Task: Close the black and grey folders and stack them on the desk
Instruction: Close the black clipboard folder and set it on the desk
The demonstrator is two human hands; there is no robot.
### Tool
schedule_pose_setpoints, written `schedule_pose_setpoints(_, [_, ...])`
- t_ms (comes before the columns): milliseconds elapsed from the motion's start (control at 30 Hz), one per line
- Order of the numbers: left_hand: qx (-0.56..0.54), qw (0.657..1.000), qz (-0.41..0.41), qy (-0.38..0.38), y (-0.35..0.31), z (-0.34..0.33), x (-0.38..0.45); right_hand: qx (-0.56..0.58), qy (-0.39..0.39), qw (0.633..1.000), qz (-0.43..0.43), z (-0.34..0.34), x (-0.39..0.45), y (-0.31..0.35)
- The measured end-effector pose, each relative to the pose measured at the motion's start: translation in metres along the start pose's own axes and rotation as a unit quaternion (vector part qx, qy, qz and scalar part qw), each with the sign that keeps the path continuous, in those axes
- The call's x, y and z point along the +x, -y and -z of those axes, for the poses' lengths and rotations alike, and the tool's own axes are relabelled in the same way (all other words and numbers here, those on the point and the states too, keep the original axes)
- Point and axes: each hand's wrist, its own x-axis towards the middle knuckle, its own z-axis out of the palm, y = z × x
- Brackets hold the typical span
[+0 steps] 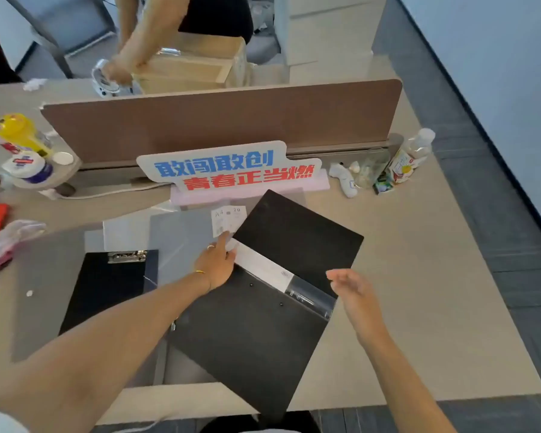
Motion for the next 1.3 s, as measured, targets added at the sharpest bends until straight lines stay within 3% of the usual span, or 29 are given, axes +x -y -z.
schedule_pose_setpoints(200, [-0.129,0.988,0.086,0.001,0.003,0.009,0.018,-0.025,-0.024,0.990,-0.137,-0.003,0.014,-0.063])
schedule_pose_setpoints(467, [-0.106,0.992,0.056,-0.031,-0.008,0.024,0.007,0.078,-0.043,0.980,-0.178,-0.004,0.017,-0.078])
schedule_pose_setpoints(700, [-0.074,0.991,0.010,-0.115,-0.015,0.039,-0.024,0.095,-0.073,0.986,-0.118,0.009,0.000,-0.053])
schedule_pose_setpoints(967, [-0.107,0.976,-0.009,-0.189,-0.041,0.063,-0.041,0.006,-0.090,0.996,0.009,0.005,-0.018,0.003])
schedule_pose_setpoints(1300, [-0.221,0.902,-0.007,-0.370,-0.067,0.116,-0.051,0.046,-0.026,0.995,0.083,-0.014,-0.030,0.052])
